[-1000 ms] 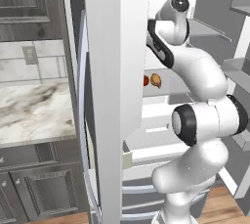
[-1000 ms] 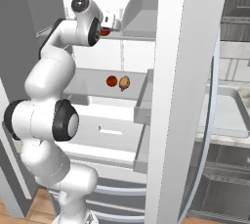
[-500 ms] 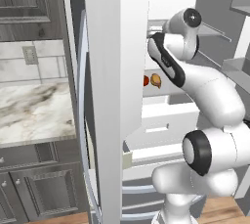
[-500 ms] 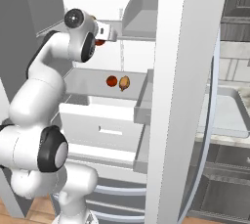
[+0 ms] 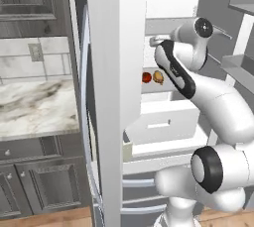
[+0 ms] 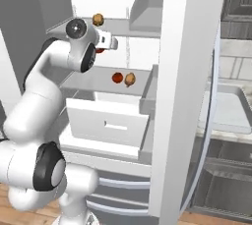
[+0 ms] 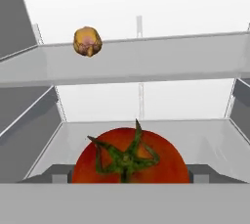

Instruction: Place one tomato and one chicken drumstick in each tupperware on the nearby counter, to pack two identical lunches.

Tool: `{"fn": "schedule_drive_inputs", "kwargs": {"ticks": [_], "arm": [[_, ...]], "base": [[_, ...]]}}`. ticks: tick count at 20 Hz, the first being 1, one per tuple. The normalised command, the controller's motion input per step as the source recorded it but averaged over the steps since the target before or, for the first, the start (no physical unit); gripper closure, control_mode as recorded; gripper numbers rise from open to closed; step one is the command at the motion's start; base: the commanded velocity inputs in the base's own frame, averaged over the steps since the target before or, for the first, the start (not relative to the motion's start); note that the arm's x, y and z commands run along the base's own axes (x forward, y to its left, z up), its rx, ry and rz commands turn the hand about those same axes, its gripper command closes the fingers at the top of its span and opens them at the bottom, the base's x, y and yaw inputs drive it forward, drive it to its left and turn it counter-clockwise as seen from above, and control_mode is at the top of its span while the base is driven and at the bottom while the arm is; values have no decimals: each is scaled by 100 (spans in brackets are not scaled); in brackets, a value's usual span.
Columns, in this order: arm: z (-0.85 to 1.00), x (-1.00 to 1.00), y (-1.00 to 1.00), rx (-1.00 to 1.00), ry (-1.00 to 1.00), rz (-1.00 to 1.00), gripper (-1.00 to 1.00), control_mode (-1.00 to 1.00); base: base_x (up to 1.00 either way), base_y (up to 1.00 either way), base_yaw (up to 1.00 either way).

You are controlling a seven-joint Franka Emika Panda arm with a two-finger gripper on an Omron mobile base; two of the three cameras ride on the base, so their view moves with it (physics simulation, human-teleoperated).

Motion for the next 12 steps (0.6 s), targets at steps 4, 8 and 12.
{"fn": "schedule_drive_inputs", "kwargs": {"ticks": [4, 8, 12], "arm": [[0, 0, 0, 0, 0, 0, 100, 100], [0, 0, 0, 0, 0, 0, 100, 100], [0, 0, 0, 0, 0, 0, 100, 100]], "base": [[-75, 0, 10], [-99, 0, 7], [-100, -3, 2]]}}
